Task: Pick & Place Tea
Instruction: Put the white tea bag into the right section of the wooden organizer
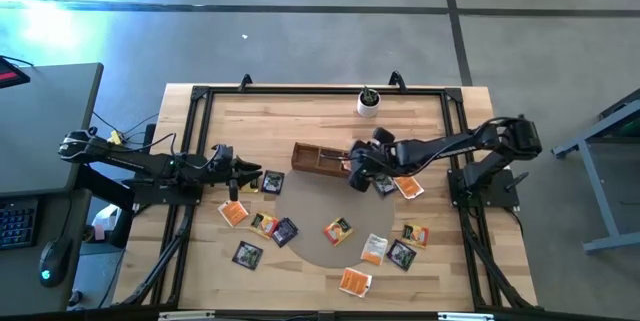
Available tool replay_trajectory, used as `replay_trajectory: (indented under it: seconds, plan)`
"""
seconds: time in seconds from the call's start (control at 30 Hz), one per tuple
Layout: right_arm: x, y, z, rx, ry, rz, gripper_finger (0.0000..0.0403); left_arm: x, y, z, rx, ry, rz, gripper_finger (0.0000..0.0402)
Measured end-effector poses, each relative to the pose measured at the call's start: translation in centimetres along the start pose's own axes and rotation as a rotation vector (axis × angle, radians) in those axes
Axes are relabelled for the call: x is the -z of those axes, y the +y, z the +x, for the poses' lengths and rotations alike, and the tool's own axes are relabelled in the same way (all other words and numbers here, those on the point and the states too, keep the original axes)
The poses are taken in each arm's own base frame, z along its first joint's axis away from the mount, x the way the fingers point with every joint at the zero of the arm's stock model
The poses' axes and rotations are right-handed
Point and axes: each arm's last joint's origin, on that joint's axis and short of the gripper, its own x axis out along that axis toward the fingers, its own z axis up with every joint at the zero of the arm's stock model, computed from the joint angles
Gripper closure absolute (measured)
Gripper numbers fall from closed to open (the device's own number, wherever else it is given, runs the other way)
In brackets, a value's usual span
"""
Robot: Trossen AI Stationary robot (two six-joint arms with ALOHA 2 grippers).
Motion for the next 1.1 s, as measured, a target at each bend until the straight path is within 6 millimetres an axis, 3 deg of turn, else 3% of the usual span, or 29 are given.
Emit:
replay_trajectory:
  seconds: [0.3, 0.5, 0.87, 1.1]
  plan:
    - [-1.4, 1.7, -1.2, -0.132, -0.172, -0.027, 0.0288, 0.0, 0.0, 0.0, 0.000, 0.000, 0.000, 0.0289]
    - [-1.3, 2.0, -1.4, -0.131, -0.172, -0.038, 0.0268, 0.0, 0.0, 0.0, -0.004, -0.002, 0.000, 0.0289]
    - [-0.2, 2.8, 1.4, -0.104, -0.086, -0.141, 0.0267, 0.0, 0.0, 0.0, -0.007, 0.001, 0.001, 0.0289]
    - [-0.1, 2.2, 2.0, -0.062, -0.061, -0.137, 0.0268, 0.1, 0.1, 0.0, -0.008, 0.004, 0.003, 0.0289]
